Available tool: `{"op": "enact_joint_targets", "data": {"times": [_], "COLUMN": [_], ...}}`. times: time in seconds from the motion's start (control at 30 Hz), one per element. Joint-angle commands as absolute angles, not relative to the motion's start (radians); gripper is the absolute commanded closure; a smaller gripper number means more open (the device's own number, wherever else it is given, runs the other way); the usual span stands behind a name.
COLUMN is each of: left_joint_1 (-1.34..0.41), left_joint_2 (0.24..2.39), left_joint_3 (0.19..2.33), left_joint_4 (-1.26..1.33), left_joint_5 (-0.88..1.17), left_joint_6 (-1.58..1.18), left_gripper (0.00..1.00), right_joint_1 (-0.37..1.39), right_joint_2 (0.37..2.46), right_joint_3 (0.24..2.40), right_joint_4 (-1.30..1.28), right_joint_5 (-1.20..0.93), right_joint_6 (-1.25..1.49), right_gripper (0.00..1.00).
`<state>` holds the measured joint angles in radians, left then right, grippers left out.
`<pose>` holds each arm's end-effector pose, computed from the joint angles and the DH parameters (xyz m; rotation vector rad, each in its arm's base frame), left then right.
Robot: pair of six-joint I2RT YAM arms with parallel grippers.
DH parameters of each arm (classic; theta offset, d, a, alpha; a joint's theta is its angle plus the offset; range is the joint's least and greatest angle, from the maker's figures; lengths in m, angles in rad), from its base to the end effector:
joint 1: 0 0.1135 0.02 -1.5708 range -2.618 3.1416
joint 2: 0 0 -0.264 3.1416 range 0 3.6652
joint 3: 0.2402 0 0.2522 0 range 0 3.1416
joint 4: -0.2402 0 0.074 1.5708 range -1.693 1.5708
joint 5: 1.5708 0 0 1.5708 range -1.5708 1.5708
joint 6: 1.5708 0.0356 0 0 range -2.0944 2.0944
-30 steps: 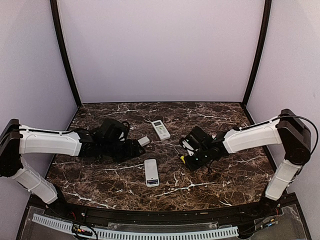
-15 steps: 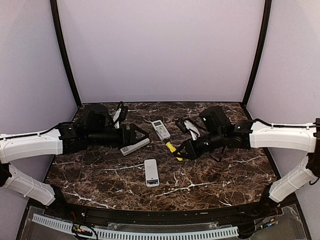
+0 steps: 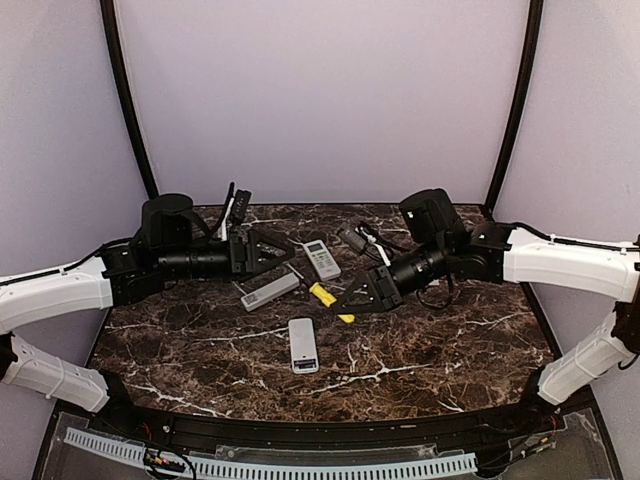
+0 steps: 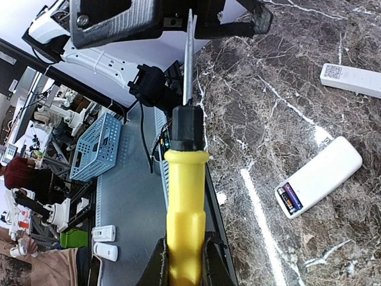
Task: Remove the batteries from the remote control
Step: Pass from the right arm to the left
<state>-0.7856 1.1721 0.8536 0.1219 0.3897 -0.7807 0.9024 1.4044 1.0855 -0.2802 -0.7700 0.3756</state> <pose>0.1840 -0.2032 0.3162 0.3252 1.9777 -1.4220 0.1726 0.2586 0.2979 -1.0999 2.1430 1.5079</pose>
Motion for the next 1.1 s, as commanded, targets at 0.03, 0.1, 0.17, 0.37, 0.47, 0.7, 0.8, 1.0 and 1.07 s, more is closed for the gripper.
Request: {"op": "enact_joint_targets", "data": {"times": [0.03,0.1,0.17,0.37,0.47,0.7,0.8,1.0,1.07], "left_joint_1": [-0.760,-0.758,-0.758,-0.756,-0.756,-0.756,-0.755,-0.755,-0.756], "left_joint_2": [1.154,1.158,1.158,1.160,1.176,1.182,1.185,1.189,1.189], "left_joint_3": [0.830,0.818,0.805,0.783,0.788,0.772,0.769,0.767,0.766], "left_joint_4": [0.266,0.287,0.303,0.340,0.339,0.394,0.398,0.413,0.417], "left_joint_5": [0.482,0.499,0.506,0.542,0.570,0.604,0.607,0.605,0.603], "left_joint_6": [-0.860,-0.873,-0.883,-0.908,-0.899,-0.915,-0.918,-0.927,-0.930], "left_gripper": [0.35,0.44,0.51,0.58,0.61,0.69,0.74,0.83,0.88], "right_joint_1": [0.897,0.897,0.897,0.896,0.892,0.875,0.870,0.866,0.865], "right_joint_2": [1.421,1.419,1.416,1.431,1.437,1.439,1.435,1.437,1.437], "right_joint_3": [1.116,1.111,1.107,1.104,1.107,1.100,1.097,1.092,1.087], "right_joint_4": [-0.265,-0.244,-0.231,-0.211,-0.196,-0.177,-0.164,-0.158,-0.157], "right_joint_5": [-0.843,-0.849,-0.857,-0.870,-0.870,-0.865,-0.866,-0.868,-0.868], "right_joint_6": [0.373,0.385,0.389,0.395,0.407,0.418,0.427,0.428,0.428], "right_gripper": [1.00,1.00,1.00,1.00,1.00,1.00,1.00,1.00,1.00]}}
